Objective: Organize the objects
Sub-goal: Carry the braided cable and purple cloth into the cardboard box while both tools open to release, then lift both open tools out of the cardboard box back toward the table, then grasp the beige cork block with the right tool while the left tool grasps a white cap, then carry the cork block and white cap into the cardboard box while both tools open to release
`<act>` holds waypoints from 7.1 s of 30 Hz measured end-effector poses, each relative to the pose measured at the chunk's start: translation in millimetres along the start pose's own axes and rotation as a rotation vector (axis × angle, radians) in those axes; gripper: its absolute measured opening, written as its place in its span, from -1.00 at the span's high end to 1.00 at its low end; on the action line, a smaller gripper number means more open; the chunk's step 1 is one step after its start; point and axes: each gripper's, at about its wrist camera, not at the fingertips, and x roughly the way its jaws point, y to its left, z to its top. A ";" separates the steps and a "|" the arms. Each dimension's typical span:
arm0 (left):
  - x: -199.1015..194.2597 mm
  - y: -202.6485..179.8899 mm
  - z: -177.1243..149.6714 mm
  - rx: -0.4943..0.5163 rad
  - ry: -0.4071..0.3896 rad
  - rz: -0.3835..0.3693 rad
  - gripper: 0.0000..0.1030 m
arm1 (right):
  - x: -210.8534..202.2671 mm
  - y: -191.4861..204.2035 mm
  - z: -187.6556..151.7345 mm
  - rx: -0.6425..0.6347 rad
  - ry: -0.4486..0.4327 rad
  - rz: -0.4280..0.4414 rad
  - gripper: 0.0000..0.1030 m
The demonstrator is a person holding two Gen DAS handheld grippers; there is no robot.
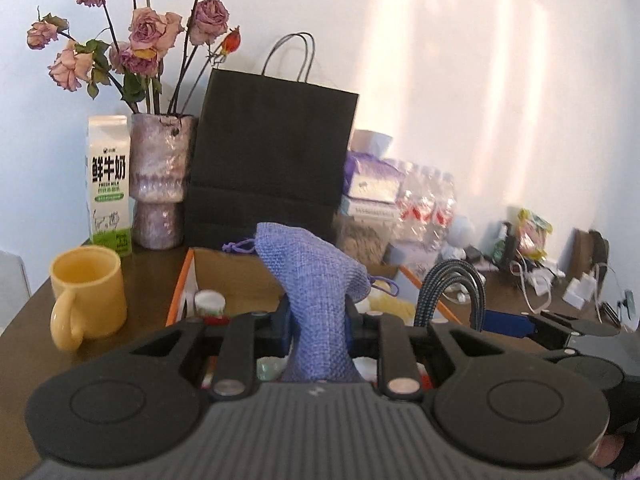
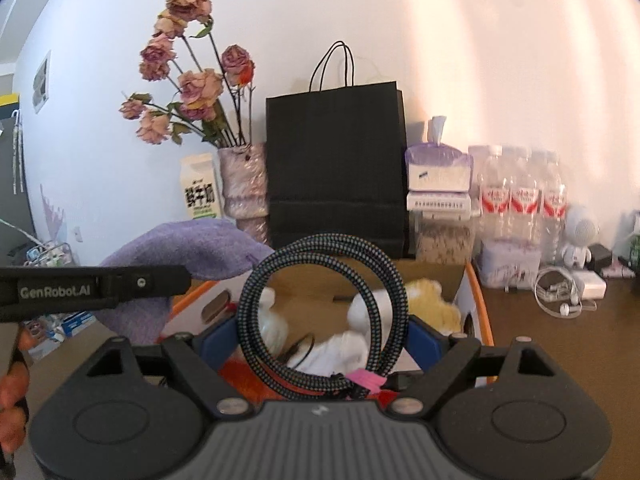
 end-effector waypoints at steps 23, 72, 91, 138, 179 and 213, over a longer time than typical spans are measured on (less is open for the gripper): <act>108.1 30.5 3.2 -0.042 0.071 0.062 -0.44 | 118.6 -38.9 2.0 0.058 0.064 -0.079 -0.99; -62.9 29.1 -69.7 -0.019 0.092 0.165 -1.00 | -55.5 16.8 -78.4 -0.008 0.097 0.019 -1.00; -96.4 24.6 -93.1 -0.020 0.146 0.198 -1.00 | -50.2 14.9 -92.5 0.027 0.182 0.004 -0.77; -47.1 53.0 -94.0 -0.038 0.239 0.327 -1.00 | -28.5 -11.8 -85.2 0.105 0.101 0.008 0.60; 0.3 27.3 -113.0 0.051 0.276 0.256 0.42 | -41.2 -4.9 -93.3 0.091 0.076 0.028 0.60; -13.3 -16.2 -18.4 0.036 0.006 0.113 0.42 | -26.7 18.4 -19.9 0.007 -0.047 0.086 0.60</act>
